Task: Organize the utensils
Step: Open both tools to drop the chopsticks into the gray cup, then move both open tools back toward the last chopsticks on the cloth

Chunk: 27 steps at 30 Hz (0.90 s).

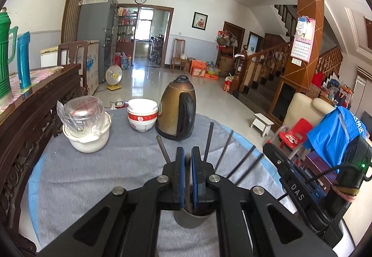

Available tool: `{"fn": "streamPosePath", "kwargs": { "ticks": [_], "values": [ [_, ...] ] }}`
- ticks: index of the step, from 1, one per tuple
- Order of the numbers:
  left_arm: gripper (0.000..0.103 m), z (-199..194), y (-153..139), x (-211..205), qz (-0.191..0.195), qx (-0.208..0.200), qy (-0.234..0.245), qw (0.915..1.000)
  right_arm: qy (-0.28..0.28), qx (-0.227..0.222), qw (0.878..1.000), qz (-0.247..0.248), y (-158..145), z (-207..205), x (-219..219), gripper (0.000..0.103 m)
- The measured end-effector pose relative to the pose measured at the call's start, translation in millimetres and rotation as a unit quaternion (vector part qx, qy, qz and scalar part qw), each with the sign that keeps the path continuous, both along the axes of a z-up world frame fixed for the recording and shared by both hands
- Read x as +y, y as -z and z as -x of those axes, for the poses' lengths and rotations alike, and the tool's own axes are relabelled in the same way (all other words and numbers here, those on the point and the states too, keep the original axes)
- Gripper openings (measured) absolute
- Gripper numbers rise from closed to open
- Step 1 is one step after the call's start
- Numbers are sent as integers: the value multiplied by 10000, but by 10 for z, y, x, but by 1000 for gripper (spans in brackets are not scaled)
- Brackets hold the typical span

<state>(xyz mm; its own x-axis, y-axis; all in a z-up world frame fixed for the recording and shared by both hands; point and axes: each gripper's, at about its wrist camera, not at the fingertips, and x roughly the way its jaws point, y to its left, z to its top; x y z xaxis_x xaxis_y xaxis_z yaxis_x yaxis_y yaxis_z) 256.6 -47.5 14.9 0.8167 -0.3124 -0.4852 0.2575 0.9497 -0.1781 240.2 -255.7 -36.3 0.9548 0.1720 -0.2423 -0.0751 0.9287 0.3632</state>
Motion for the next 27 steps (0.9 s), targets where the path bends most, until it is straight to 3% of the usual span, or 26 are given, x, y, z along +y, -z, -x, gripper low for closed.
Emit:
{"fn": "streamPosePath", "kwargs": {
  "ticks": [2,4,6,12,20,27],
  "values": [
    [7,15,20,21,-10,27,9,10000,-27,42,10000,-11,-10,15,16,10],
    [21,41,43,55,-10,81,13,10000,-61,108,9999,-93,-13,17,16,10],
    [42,68,52,104,10,68,-43,10000,-88,157,9996,-197,-4,35,2,10],
    [60,131,152,309,-4,199,-218,9996,-181,268,9988,-369,33,111,-60,11],
    [68,171,500,636,-25,697,-507,9963,-357,520,9973,-372,255,315,-131,11],
    [68,295,908,804,-371,1198,-706,9896,-713,1017,9918,-298,590,435,-5,11]
  ]
}}
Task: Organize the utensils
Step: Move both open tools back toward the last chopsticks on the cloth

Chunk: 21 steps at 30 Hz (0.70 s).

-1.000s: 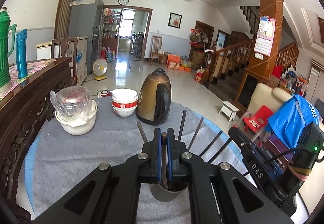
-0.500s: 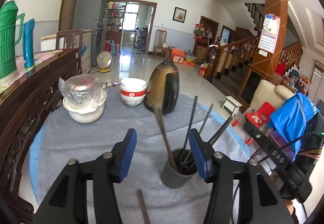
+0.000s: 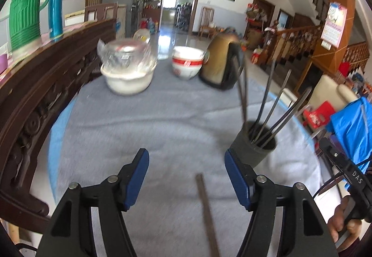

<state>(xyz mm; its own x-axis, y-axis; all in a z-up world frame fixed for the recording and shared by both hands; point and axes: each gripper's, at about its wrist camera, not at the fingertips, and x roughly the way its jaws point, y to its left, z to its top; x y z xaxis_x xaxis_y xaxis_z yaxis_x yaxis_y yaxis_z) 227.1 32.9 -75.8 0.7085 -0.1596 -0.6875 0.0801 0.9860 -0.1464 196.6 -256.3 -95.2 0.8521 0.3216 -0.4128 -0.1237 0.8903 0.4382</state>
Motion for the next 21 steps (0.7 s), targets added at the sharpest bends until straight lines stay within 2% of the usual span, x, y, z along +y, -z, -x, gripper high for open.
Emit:
{"fn": "streamPosePath", "kwargs": {
  "ticks": [5,10,15,21],
  "values": [
    [68,140,231,85,-253,248,-68,9994,-186,518,9985,-18,329,23,122,11],
    [69,253,504,214,-239,605,-155,9978,-398,872,9954,-71,543,27,272,11],
    [69,425,771,313,-414,889,-291,9947,-684,1006,9926,-40,643,41,498,11],
    [69,540,895,338,-597,1040,-407,9919,-1031,1167,9877,-100,827,72,678,11]
  ]
}}
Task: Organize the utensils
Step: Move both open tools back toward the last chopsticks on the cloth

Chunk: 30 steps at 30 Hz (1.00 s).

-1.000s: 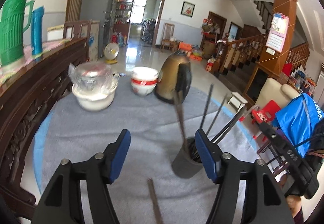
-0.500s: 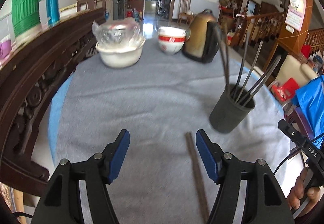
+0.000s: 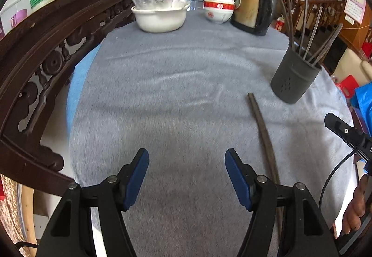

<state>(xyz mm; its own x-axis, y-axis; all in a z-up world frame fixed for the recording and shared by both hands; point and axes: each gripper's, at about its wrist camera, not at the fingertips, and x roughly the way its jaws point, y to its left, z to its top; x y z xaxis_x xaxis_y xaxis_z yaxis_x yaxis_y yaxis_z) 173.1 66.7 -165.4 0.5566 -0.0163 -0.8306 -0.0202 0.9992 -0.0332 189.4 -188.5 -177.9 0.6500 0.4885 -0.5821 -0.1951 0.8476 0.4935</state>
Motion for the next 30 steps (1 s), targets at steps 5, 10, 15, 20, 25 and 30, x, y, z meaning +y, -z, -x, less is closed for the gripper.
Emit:
{"fn": "streamPosePath", "kwargs": {
  "ticks": [5,10,15,20,25,30],
  "values": [
    [69,18,40,-87,-186,106,-49,9998,-74,48,9999,-135,96,40,-52,11],
    [69,-16,58,-266,-440,214,-3,9988,-67,25,9994,-325,146,74,-183,11],
    [69,-77,50,-505,-698,319,112,9970,40,46,9980,-621,226,95,-393,11],
    [69,-126,24,-746,-930,356,340,9945,152,55,9969,-776,279,104,-564,11],
    [69,-197,-23,-952,-1171,340,637,9905,274,34,9958,-876,281,118,-685,14],
    [70,-279,-123,-1095,-1238,234,805,9888,433,40,9955,-838,252,147,-797,14]
  ]
}}
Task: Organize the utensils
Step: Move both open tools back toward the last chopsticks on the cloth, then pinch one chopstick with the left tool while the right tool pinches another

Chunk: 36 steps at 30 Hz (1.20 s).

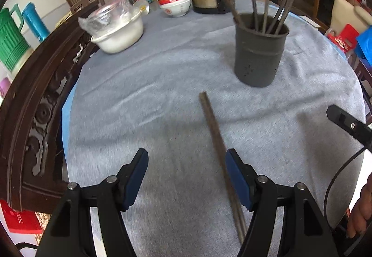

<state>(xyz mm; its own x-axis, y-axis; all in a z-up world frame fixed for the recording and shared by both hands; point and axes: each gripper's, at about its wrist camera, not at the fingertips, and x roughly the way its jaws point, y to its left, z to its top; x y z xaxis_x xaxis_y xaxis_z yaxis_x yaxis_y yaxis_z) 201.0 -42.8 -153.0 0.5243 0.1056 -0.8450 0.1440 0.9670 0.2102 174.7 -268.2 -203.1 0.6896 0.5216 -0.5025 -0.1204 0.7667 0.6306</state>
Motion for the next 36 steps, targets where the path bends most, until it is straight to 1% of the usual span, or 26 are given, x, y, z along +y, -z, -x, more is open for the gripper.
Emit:
{"fn": "streamPosePath", "kwargs": {
  "ticks": [4,10,14,17,19,20,21,22,24,25,27,31,34,36],
  "values": [
    [70,-38,-62,-30,178,-73,36,9998,110,-5,9998,143,-73,40,-78,14],
    [70,-41,-12,60,422,-55,-15,9991,174,10,9991,376,-147,82,-86,15],
    [70,-72,38,269,579,12,-132,9982,141,115,9983,559,-179,46,26,15],
    [70,-92,35,476,714,-23,-283,9970,30,149,9973,715,-242,-26,171,15],
    [70,-90,3,629,790,-107,-375,9961,-33,163,9968,782,-287,-81,272,18],
    [70,-78,-15,687,805,-167,-415,9957,-63,174,9966,802,-309,-108,326,23],
    [70,-71,-39,758,816,-249,-463,9953,-88,181,9963,830,-327,-121,367,31],
    [70,-76,-59,822,821,-326,-497,9948,-136,176,9957,896,-358,-151,432,35],
    [72,-85,-88,924,839,-443,-535,9940,-137,153,9945,1024,-420,-197,525,35],
    [72,-96,-103,982,866,-509,-562,9934,-171,160,9946,1009,-438,-219,555,35],
    [73,-126,-112,1067,969,-543,-593,9920,-174,224,9939,1068,-466,-281,621,35],
    [73,-168,-91,1138,1334,-386,-544,9888,-207,387,9893,1392,-467,-429,793,34],
    [73,-180,-39,1089,1471,-207,-370,9882,-329,619,9878,1392,-391,-560,907,31],
    [73,-181,7,1039,1536,-79,-240,9878,-428,792,9863,1384,-306,-644,993,28]
  ]
}}
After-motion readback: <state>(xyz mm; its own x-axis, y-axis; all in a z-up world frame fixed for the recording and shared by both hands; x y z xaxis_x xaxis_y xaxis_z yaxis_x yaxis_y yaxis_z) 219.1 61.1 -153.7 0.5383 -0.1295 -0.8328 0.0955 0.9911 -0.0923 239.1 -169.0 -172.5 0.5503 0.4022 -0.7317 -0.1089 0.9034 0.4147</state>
